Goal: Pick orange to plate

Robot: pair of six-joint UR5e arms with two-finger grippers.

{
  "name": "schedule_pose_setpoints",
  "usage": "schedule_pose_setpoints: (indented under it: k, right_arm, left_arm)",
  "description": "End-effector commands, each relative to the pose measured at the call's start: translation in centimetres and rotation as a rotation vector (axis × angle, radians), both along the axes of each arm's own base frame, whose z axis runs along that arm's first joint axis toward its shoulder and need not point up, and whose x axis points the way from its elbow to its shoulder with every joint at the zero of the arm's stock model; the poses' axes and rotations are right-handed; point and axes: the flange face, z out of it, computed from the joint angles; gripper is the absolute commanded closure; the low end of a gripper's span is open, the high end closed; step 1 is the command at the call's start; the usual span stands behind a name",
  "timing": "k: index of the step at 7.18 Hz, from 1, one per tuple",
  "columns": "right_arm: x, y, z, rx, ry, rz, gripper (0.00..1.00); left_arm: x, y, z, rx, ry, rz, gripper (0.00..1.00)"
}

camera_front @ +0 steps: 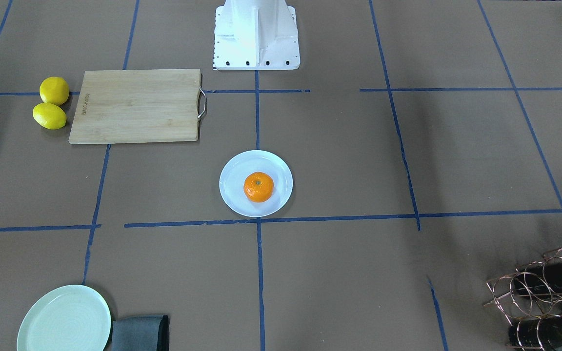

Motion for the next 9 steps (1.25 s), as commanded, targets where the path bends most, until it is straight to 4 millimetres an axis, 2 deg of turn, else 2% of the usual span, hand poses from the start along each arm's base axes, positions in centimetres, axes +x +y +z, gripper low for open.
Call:
schedule_pose_setpoints:
  k: [1, 9]
  right_arm:
    - [0.79, 1.04, 0.96, -0.04, 0.005, 0.082, 0.0]
    - [0.85, 0.51, 0.32, -0.049, 0.012, 0.11, 0.0]
  left_arm:
    - [-0.01, -0.06, -0.07, 0.003, 0.0, 0.0, 0.0]
    - [-0.01, -0.03, 0.17, -0.005, 0.0, -0.001, 0.0]
